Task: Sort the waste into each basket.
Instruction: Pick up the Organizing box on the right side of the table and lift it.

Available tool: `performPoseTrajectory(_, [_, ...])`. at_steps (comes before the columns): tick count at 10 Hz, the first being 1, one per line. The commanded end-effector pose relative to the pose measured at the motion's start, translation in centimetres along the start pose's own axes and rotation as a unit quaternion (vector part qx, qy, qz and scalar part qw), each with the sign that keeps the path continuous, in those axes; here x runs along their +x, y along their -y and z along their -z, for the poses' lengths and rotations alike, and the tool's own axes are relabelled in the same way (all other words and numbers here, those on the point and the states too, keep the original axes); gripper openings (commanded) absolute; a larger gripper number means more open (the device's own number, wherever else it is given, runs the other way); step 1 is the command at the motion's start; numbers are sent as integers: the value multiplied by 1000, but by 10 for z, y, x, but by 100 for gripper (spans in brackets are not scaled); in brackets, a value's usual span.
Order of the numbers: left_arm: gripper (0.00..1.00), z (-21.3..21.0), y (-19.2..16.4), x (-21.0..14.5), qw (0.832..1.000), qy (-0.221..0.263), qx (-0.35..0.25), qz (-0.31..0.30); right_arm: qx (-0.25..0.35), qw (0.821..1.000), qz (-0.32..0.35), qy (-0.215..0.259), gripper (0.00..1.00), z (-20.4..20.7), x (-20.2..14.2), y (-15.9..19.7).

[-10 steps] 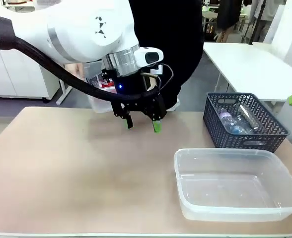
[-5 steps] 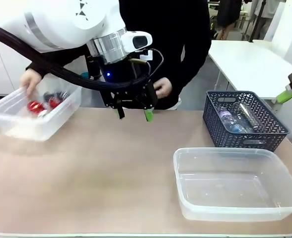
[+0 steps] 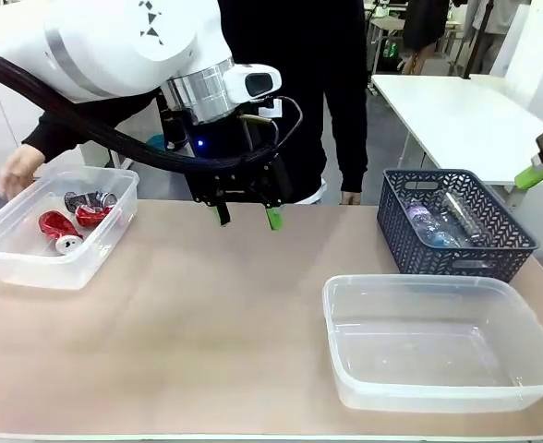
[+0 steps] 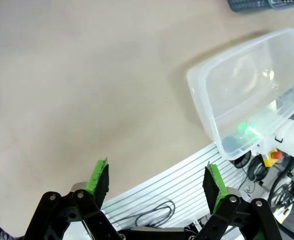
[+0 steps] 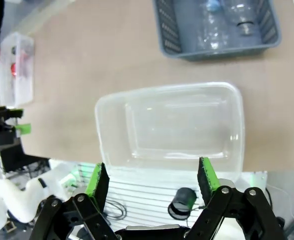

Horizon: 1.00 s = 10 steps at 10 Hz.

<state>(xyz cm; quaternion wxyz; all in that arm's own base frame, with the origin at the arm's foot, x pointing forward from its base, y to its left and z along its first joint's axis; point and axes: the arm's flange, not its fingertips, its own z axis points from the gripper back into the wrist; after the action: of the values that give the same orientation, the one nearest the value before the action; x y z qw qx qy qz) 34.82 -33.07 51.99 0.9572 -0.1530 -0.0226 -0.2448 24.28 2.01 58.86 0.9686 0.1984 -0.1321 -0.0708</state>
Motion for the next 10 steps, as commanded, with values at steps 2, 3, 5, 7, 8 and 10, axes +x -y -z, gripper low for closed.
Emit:
performPoseTrajectory(2, [97,57,83,34,992,-72,-9,-102,-47,994,-12,-94,92,-48,-56,95])
performPoseTrajectory(3, [97,82,117,36,990,-119,-5,-77,-76,990,10,-117,92,-45,-69,122])
performPoseTrajectory(5, [97,102,150,38,989,-117,6,-86,-135,976,-38,-168,92,-18,-80,142])
performPoseTrajectory(7, [97,114,152,13,990,-118,-9,-81,-66,989,22,-129,92,-38,-78,119])
performPoseTrajectory(8, [97,114,152,13,990,-118,-9,-81,-101,982,9,-159,92,-32,-86,140])
performPoseTrajectory(10, [97,123,156,18,989,-97,20,-106,-106,978,-11,-179,92,35,-67,121])
